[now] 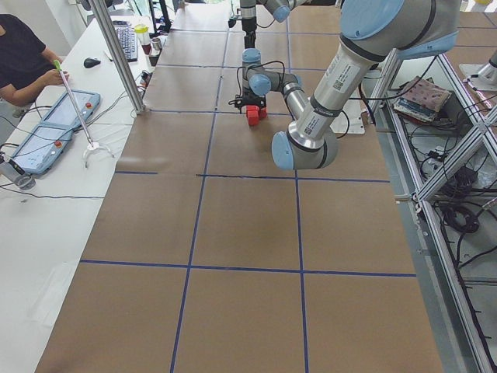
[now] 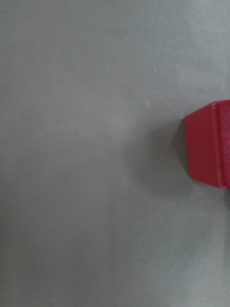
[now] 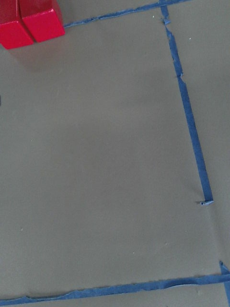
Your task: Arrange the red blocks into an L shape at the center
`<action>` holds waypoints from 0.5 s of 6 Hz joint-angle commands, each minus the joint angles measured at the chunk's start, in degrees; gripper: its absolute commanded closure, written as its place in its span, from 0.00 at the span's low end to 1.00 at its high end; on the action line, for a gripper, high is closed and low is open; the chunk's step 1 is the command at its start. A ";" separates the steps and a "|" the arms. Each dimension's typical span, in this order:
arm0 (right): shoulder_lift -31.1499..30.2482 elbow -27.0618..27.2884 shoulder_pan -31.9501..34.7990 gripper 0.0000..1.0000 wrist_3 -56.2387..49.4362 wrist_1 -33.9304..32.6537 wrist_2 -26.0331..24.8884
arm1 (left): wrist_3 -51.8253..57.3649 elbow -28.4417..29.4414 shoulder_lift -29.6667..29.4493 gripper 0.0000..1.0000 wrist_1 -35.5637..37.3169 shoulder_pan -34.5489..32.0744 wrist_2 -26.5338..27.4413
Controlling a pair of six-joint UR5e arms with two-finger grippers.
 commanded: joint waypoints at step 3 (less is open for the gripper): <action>-2.61 2.07 1.89 0.00 -0.95 -0.52 2.07 | 18.54 -10.56 2.10 0.00 6.18 -5.10 -4.12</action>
